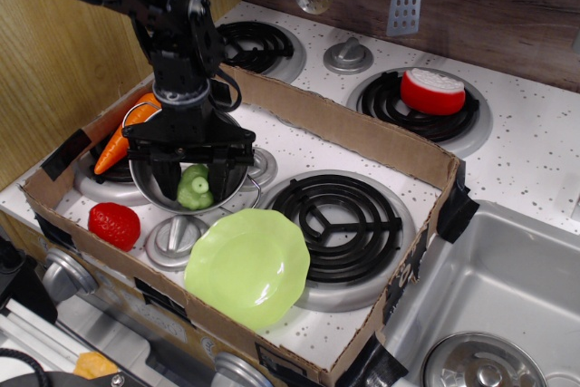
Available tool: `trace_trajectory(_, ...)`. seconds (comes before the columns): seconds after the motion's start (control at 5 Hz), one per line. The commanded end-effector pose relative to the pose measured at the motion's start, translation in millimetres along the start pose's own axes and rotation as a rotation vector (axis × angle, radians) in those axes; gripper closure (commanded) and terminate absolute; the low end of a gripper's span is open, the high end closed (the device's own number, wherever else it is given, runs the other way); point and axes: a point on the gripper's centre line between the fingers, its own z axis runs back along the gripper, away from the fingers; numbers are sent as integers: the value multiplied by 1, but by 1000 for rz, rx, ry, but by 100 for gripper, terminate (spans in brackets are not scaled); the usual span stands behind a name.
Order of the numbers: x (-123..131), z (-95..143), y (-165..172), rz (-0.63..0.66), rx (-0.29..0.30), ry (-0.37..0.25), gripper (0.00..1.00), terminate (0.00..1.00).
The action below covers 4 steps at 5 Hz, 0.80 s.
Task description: Take broccoli out of pan
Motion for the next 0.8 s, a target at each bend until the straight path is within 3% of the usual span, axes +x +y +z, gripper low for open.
trace_trajectory(0.0, 20, 43, 2, -17, 29, -96, 100, 0)
trace_trajectory(0.6, 54, 119, -24, -70, 99, -169, 100, 0)
